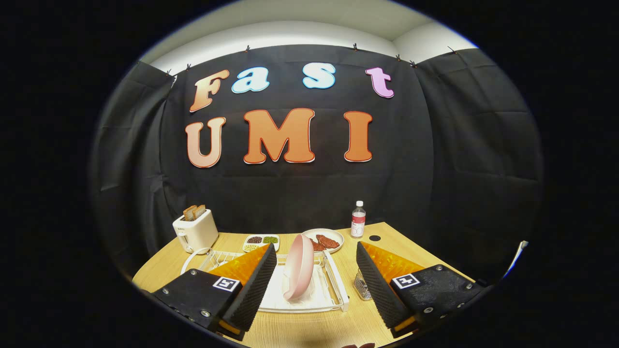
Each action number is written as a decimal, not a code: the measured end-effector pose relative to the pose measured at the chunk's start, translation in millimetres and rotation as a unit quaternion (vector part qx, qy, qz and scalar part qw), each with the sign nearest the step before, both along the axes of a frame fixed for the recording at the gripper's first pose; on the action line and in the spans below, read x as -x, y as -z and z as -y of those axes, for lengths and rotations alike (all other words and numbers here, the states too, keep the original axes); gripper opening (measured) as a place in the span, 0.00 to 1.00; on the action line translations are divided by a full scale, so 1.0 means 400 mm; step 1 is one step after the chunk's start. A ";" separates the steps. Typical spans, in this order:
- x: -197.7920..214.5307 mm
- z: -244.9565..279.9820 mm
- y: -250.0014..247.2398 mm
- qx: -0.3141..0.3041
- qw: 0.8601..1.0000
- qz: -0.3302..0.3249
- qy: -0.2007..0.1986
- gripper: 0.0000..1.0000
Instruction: Take the plate from the dish rack, then take the spoon from the basket and place it into the plate.
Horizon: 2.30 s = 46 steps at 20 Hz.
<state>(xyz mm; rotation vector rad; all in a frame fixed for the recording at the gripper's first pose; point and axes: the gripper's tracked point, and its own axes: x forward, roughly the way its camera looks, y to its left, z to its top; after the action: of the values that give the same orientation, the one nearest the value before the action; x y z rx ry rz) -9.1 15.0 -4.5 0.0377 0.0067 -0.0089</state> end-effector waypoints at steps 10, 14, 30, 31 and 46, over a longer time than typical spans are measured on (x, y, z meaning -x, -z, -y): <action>-0.010 0.043 -0.006 -0.006 1.000 0.005 0.003 0.99; -0.040 0.056 0.004 -0.008 1.000 -0.002 -0.001 0.98; -0.300 -0.032 0.225 0.005 0.989 -0.136 -0.054 0.99; -0.311 -0.040 0.243 0.004 0.988 -0.147 -0.056 0.99; -0.397 -0.071 0.297 -0.036 0.979 -0.199 -0.030 0.31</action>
<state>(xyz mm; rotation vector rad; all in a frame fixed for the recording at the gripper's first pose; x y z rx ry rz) 149.6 43.4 -123.4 0.1076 0.4098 0.0442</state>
